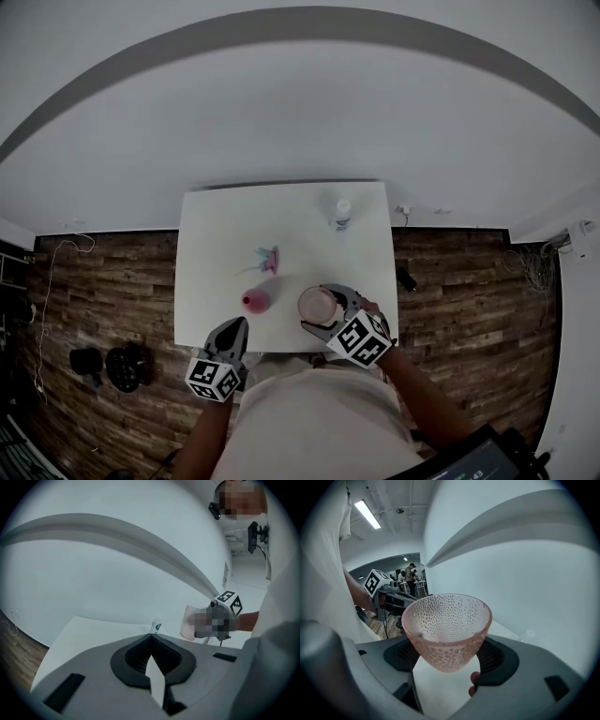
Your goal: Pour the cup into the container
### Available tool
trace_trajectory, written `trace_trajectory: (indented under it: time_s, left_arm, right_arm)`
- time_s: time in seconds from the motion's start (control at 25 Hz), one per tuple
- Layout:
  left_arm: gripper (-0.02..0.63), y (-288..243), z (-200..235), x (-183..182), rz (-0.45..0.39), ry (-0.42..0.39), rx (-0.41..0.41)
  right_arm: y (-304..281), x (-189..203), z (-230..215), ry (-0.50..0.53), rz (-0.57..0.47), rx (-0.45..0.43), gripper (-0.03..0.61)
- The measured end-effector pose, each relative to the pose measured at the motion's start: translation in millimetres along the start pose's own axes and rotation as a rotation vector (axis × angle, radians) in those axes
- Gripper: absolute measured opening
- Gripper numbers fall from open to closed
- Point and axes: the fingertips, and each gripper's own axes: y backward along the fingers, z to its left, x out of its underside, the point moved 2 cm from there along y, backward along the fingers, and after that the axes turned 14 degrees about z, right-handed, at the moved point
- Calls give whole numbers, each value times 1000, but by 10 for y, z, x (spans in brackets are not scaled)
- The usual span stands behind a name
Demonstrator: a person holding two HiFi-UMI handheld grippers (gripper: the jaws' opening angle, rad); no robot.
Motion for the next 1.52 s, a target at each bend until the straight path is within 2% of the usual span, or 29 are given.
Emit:
trace_trajectory:
  time_s: [0.68,1.52]
  left_arm:
    - [11,-13,55,466,93,22,-27]
    - [11,-100,11,762,169,19,-61]
  right_arm:
    - [-276,374,-27,13,73,10,359]
    - [-607,644,-18,-17,97,-20,359]
